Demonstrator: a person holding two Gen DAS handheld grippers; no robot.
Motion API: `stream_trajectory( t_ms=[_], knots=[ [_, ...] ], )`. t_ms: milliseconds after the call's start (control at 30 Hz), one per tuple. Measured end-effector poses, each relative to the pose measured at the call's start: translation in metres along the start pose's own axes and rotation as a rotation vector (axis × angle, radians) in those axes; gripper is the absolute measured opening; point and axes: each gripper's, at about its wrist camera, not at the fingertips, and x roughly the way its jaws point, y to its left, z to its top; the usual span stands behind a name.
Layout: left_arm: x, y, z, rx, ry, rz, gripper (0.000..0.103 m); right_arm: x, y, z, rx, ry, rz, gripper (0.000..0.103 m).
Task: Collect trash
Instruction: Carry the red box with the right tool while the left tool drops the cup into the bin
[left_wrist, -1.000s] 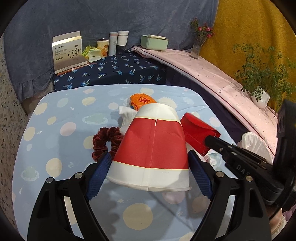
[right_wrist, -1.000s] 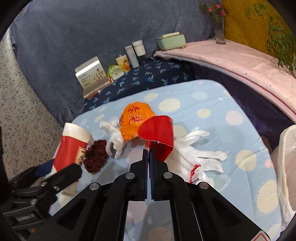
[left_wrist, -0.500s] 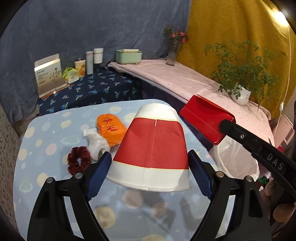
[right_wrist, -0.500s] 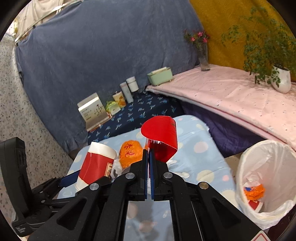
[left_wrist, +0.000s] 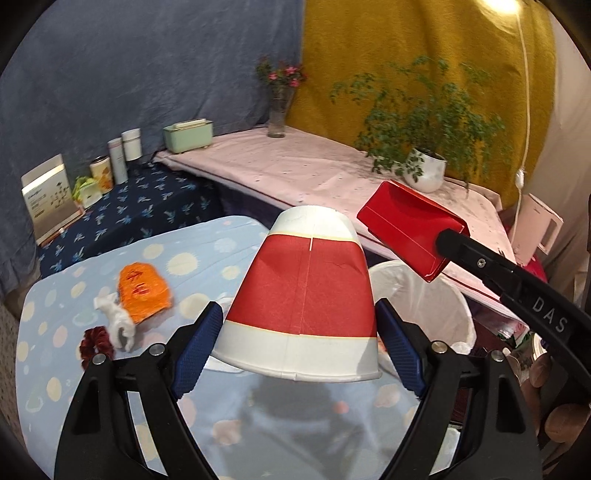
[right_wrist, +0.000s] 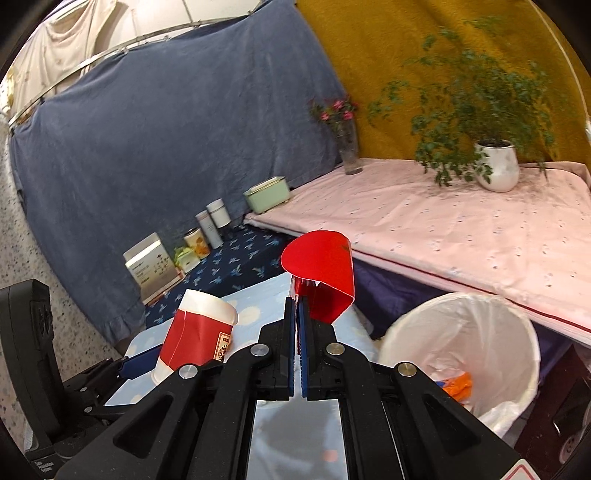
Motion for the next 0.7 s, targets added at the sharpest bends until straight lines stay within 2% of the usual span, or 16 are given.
stream_trajectory(
  t_ms=[433, 700],
  knots=[
    [0.032, -0.081, 0.011, 0.081, 0.03, -0.139, 0.08, -0.035, -0.082, 0.003, 0.1, -0.05, -0.113, 0.003],
    [0.059, -0.118, 0.009, 0.117, 0.069, -0.19, 0.08, -0.042, -0.122, -0.002, 0.147, -0.049, -0.158, 0.003]
  ],
)
